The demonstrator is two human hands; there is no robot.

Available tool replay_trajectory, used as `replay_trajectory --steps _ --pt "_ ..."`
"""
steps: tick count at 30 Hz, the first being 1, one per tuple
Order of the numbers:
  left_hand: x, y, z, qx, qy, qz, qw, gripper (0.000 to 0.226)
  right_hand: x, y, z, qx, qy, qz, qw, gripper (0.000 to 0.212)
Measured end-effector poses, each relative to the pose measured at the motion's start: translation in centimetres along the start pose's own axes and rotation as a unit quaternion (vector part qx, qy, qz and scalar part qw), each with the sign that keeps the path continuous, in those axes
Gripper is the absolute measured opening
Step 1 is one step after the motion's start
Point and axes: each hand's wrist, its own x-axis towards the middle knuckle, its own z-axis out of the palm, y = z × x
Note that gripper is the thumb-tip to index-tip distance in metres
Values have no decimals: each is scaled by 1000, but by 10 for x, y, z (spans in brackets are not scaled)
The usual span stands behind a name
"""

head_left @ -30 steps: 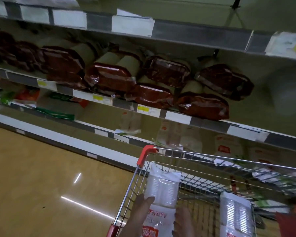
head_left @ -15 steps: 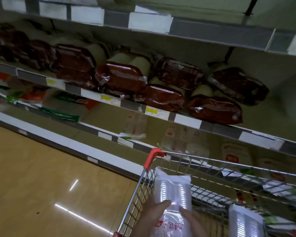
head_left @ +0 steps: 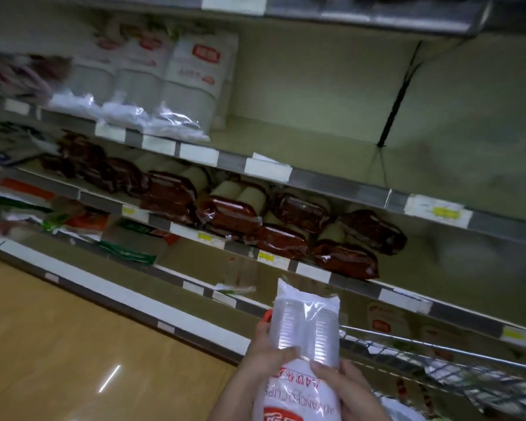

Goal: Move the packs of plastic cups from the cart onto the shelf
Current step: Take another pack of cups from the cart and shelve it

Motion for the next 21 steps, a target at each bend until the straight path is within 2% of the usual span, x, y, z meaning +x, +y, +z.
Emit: replay_trajectory --steps 3,6,9,10,12,16,21 --pt "-19 37 -5 2 4 30 1000 65 -23 -37 21 -36 9 -63 997 61" --pt "-37 69 -10 24 20 62 998 68 -37 -74 38 -103 36 -115 987 71" --pt "-52 94 -17 92 68 131 985 95 -49 -101 56 -193 49 -159 967 67" --pt "-57 101 -21 155 101 170 968 108 -52 -110 61 -228 57 -174 956 64" --pt "-69 116 -26 315 177 238 902 124 -57 -125 71 -298 64 -195 932 63" --pt "-96 142 -32 510 246 283 774 121 -68 -149 94 -409 83 -258 871 71" --pt "-131 168 -36 558 311 289 713 116 -82 -172 116 -476 82 -322 814 70"
